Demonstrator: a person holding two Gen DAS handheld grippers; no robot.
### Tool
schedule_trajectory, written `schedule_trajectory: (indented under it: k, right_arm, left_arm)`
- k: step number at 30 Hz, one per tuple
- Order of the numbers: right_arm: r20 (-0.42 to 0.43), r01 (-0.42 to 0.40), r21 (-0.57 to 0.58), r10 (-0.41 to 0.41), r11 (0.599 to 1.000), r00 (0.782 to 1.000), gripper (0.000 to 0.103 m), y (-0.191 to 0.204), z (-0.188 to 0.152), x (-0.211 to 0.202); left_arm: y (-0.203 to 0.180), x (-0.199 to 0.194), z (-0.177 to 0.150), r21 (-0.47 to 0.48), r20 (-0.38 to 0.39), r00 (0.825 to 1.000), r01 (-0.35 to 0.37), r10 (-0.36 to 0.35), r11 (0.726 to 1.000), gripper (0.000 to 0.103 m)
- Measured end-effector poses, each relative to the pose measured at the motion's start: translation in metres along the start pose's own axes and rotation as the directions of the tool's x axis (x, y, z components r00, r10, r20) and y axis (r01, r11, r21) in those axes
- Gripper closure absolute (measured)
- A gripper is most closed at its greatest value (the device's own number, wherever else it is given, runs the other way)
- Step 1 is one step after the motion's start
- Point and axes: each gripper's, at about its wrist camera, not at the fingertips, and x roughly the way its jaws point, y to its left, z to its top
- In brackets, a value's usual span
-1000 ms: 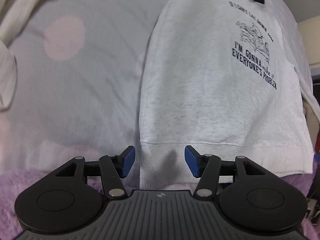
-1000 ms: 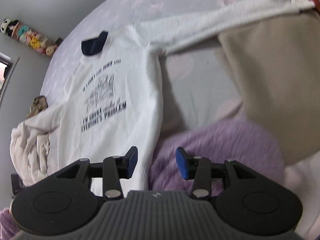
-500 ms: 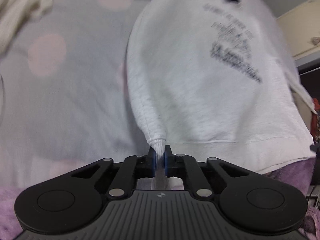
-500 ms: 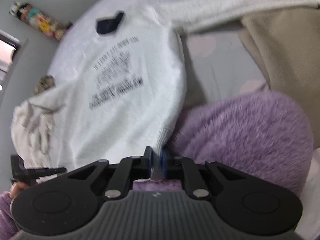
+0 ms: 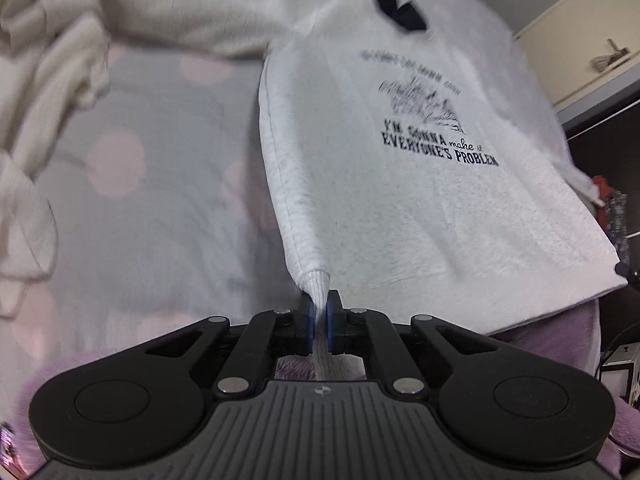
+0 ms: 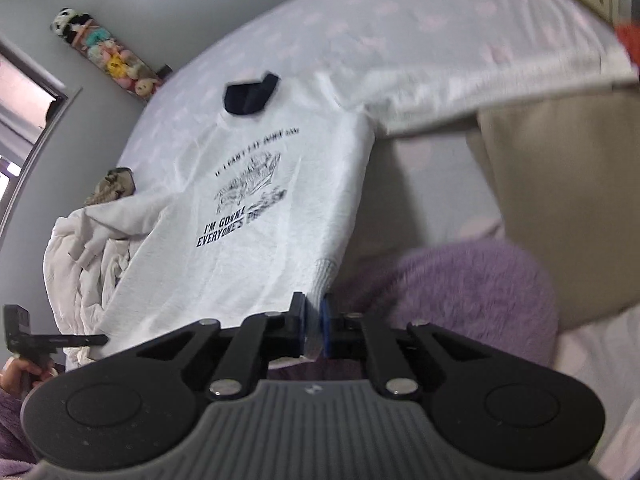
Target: Fold clothes
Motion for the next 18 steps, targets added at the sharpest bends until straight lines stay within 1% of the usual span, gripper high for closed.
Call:
schedule_trajectory:
  k: [4, 7, 8, 9, 11, 12, 14, 16, 18]
  right_arm:
    - [-0.062, 0.025, 0.023, -0.024, 0.999, 0.998, 0.094, -0.011, -0.008, 0.027]
    - [-0.069, 0.020, 0.038, -0.017, 0.999, 0.997, 0.092, -0.018, -0.006, 0.023]
    - [-0.065, 0.012, 0.043, -0.009, 0.999, 0.998, 0.088, -0.020, -0.003, 0.019]
    - [-0.051, 0.013, 0.040, -0.011, 0.999, 0.999, 0.087, -0.021, 0.001, 0.013]
    - [-0.001, 0.027, 0.041, -0.027, 0.999, 1.000, 0.087, -0.026, 0.013, -0.001]
    - [0.025, 0.037, 0.047, -0.038, 0.998, 0.999, 0.083, -0.030, 0.019, -0.007]
    - [0.078, 0.056, 0.060, -0.061, 0.997, 0.995, 0.075, -0.037, 0.031, -0.020]
    - [0.123, 0.090, 0.083, -0.099, 0.992, 0.987, 0.075, -0.048, 0.048, -0.026]
    - [0.157, 0.114, 0.110, -0.131, 0.987, 0.979, 0.075, -0.061, 0.066, -0.028]
  left_arm:
    - [0.009, 0.032, 0.002, -0.024, -0.063, 0.998, -0.029, 0.028, 0.999, 0.098]
    - [0.015, 0.036, 0.006, -0.047, -0.075, 0.997, -0.005, 0.002, 0.999, 0.095]
    - [0.014, 0.032, 0.007, -0.042, -0.066, 0.998, -0.003, 0.001, 0.999, 0.090]
    - [0.013, 0.028, 0.007, -0.035, -0.054, 0.999, -0.003, 0.002, 0.999, 0.087]
    - [0.011, 0.019, 0.008, -0.022, -0.031, 1.000, -0.004, 0.003, 1.000, 0.076]
    - [0.010, 0.013, 0.010, -0.019, -0.013, 1.000, -0.004, 0.004, 1.000, 0.074]
    - [0.005, 0.001, 0.016, -0.019, 0.024, 1.000, -0.011, 0.011, 1.000, 0.064]
    - [0.000, -0.007, 0.025, -0.020, 0.062, 0.998, -0.022, 0.023, 1.000, 0.063]
    - [-0.006, -0.009, 0.032, -0.014, 0.084, 0.996, -0.023, 0.024, 1.000, 0.063]
